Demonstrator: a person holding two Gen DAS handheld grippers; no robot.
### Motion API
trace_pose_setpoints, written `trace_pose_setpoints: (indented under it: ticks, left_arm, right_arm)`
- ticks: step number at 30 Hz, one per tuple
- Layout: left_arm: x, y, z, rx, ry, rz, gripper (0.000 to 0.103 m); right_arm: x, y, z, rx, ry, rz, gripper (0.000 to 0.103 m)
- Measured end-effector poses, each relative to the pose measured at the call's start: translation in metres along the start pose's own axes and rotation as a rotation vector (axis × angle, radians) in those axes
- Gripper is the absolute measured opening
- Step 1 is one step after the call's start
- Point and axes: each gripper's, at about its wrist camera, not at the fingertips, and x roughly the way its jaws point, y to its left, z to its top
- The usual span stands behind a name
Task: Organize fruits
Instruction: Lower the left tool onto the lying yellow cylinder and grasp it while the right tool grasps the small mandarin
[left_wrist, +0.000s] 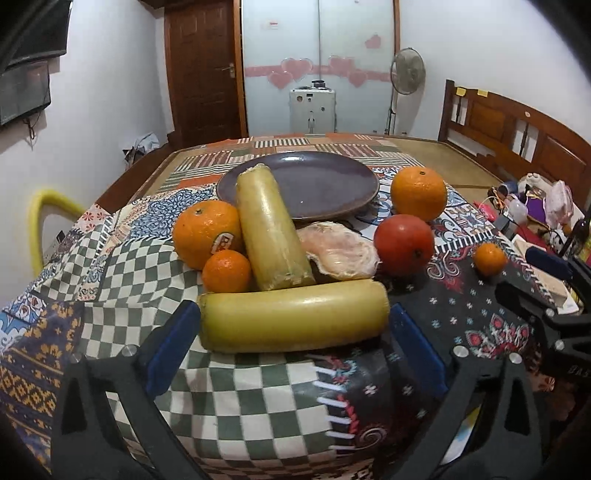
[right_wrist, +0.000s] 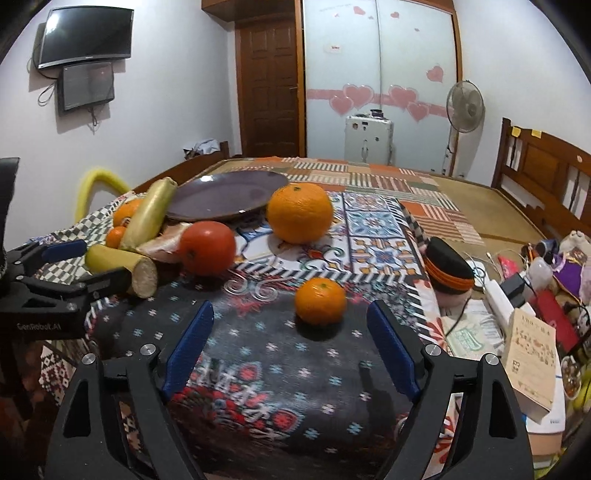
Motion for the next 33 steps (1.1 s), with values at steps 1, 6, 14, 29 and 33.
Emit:
trace_pose_setpoints:
  ticks: [1, 6, 14, 29, 33]
  left_arm:
    - [0.001, -0.003, 0.000, -0.003, 0.000, 0.012, 0.103]
    - [0.006, -0.019, 0.000, 0.044, -0.005, 0.088, 0.103]
    - [0.003, 0.002, -0.012, 0.024, 0.007, 0.087, 0.103]
    - [-0.031, 0.063, -0.024, -0.085, 0.041, 0.028, 0.103]
    - [-0.033, 0.048, -0.010, -0.071, -0.005, 0.021, 0.103]
  right_arm:
    - [0.001, -0.001, 0.000, 0.000, 0.002, -0.005, 0.086]
    - [0.007, -0.007, 0.000, 0.013, 0.007, -0.008, 0.086]
    - [0.016, -0.011, 0.003, 0.024, 0.004, -0.007, 0.087]
    - [0.021, -0.015, 0.002, 0.028, 0.000, -0.014, 0.086]
    - [0.023, -0.014, 0.004, 0.027, 0.002, -0.003, 0.085]
